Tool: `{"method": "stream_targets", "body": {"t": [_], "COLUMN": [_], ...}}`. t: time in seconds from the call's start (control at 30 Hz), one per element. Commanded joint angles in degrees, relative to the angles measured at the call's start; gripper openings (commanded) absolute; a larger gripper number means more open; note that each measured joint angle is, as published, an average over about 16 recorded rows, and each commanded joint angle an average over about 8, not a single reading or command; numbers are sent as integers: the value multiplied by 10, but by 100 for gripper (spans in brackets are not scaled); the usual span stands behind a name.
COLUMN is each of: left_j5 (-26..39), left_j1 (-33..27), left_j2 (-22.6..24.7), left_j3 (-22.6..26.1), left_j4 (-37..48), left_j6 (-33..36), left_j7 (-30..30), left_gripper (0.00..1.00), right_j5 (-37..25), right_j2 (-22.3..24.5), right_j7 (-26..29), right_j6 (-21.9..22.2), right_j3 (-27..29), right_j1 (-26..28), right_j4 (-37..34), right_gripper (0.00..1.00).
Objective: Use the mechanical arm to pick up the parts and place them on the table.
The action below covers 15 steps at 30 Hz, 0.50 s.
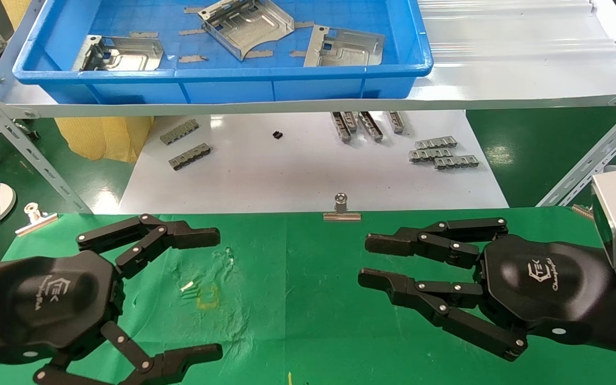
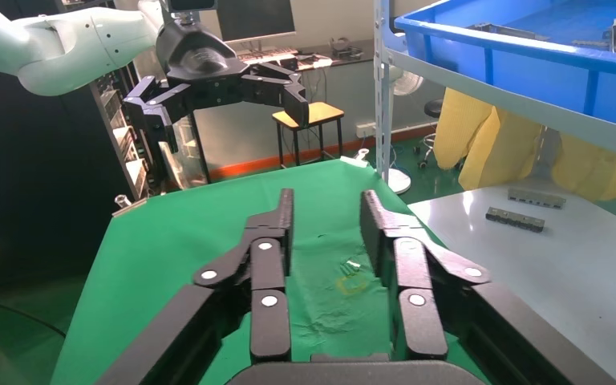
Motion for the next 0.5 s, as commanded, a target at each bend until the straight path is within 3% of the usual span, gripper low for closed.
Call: {"method": "stream_targets", "body": {"t": [0.03,0.5], "left_j5": [0,7], "left_j1": [0,-12], "left_j2": [0,3], "left_j3": [0,0], "left_j4": [0,1], "left_j6": [0,-6], "left_j7": [0,1], "left_gripper": [100,100], "right_j5": [0,0], "right_j2": [0,0], "right_j7": [0,0], "right_j6": [0,0], "right_j3": [0,0], "right_j1": [0,0], "right_j4": [0,0], "right_gripper": [0,0]}}
